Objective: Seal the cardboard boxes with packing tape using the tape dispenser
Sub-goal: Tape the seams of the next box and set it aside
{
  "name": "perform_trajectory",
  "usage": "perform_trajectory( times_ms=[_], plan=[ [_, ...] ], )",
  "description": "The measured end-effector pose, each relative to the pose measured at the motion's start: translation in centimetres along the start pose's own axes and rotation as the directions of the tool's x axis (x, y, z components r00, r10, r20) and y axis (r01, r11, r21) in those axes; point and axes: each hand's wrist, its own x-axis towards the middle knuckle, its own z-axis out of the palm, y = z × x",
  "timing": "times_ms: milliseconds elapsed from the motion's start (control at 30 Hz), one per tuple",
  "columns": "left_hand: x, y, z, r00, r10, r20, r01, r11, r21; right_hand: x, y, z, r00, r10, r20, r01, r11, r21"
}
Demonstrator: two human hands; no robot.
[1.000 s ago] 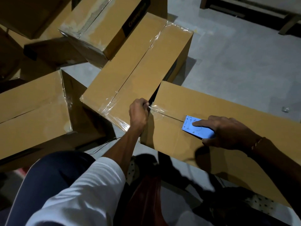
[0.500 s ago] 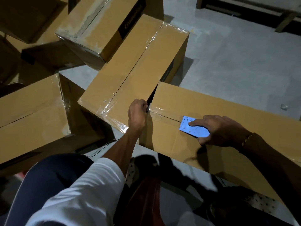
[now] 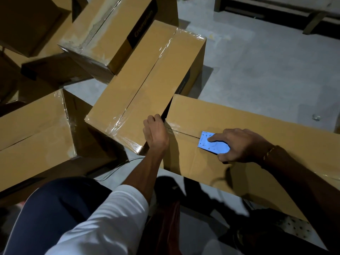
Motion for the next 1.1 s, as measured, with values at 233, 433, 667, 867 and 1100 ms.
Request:
perform_trajectory(
  times_ms=[233,433,667,867,1100],
  plan=[
    [1.3,-1.0,-1.7,0.992,-0.124,0.038,0.112,0.965,0.235,-0.3,0.0,-0.2,1.000,-0.003,-0.003,0.003,1.000,-0.011],
    [1.0,-3.5,-2.3,0.990,0.129,-0.049,-0.120,0.982,0.149,-0.4,0.2,0.3,1.000,0.001,-0.007,-0.001,1.000,-0.004],
    [-3.9,0.6,0.1,0.999,-0.029,-0.044,0.006,0.896,-0.444,-0.4,0.2,0.1,1.000,0.003,0.011,-0.002,1.000,-0.014],
    [-2.5,1.8,1.3,0.975,-0.163,0.149,0.208,0.905,-0.371,-0.4,0.1,0.0,1.000,0.006,0.015,-0.005,1.000,-0.028],
    [-1.8,1.5,2.6,0.938,-0.223,0.264,0.296,0.913,-0.282,0.9,0.4,-0.2,0.999,0.002,0.036,-0.001,0.999,-0.033]
  ],
)
